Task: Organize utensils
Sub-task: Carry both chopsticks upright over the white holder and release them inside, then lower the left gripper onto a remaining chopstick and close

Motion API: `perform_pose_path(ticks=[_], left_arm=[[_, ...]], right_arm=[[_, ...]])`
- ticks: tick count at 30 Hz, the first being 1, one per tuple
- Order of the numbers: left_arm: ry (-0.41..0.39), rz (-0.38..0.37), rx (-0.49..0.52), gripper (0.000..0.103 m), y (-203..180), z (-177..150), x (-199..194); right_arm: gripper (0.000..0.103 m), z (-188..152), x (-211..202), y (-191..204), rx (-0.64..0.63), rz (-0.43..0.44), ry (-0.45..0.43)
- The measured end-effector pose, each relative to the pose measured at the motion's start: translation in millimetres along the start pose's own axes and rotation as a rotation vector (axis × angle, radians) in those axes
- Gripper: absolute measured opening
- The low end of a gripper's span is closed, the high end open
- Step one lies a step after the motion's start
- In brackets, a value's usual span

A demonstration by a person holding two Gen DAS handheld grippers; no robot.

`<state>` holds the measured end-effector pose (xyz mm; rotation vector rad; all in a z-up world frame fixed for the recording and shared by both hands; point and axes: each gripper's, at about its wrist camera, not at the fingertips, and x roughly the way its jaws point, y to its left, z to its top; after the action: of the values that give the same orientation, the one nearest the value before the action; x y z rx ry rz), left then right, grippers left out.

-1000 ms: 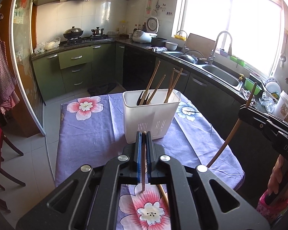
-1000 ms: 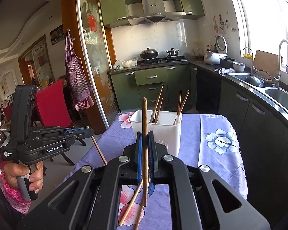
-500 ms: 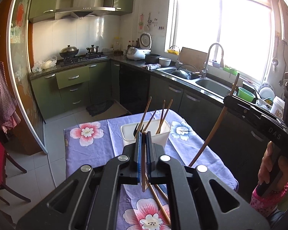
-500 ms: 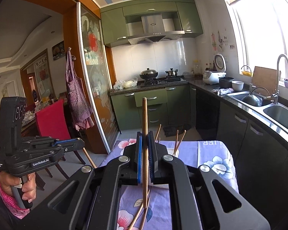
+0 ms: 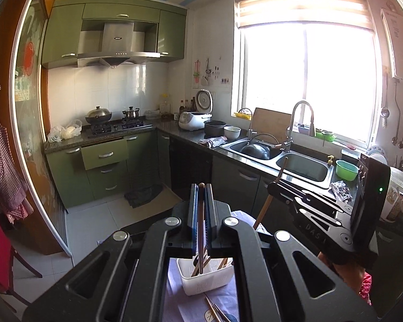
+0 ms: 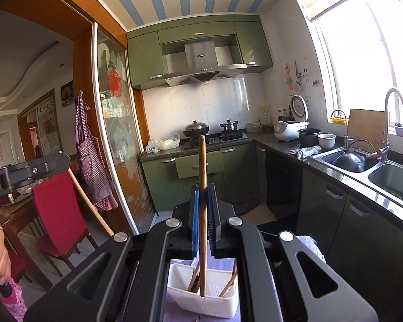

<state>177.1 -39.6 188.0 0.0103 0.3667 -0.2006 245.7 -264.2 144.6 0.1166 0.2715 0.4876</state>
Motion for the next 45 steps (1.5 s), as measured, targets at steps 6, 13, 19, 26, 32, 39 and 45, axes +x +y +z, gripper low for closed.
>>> perform_pose_path(ticks=[6,13,19,26,32,39,45], left_arm=[[0.099,0.017,-0.019,0.004,3,-20,72],[0.229,0.056,-0.020,0.004,13,-59,127],[0.317,0.052,-0.009,0.006,15,-83,147],[0.294,0.042,-0.026,0.013,14,-79,121],[0.300,0.040,-0.031,0.027,5,-107,82],[0.532,0.024,-0.116,0.031,4,-205,91],[0.719,0.039,-0.201,0.032,-3,-277,127]], right_arm=[[0.007,-15,61,-25,0.041,-0.015,0.087],[0.007,-57,101,-37,0.053,0.004,0.189],[0.009,-87,113,-34,0.049,0.019,0.242],[0.015,-85,71,-27,0.051,0.032,0.190],[0.023,-103,4,-15,0.019,0.029,0.182],[0.028,-174,-60,-39,0.096,-0.068,0.268],[0.029,-228,-91,-68,0.206,-0.097,0.335]])
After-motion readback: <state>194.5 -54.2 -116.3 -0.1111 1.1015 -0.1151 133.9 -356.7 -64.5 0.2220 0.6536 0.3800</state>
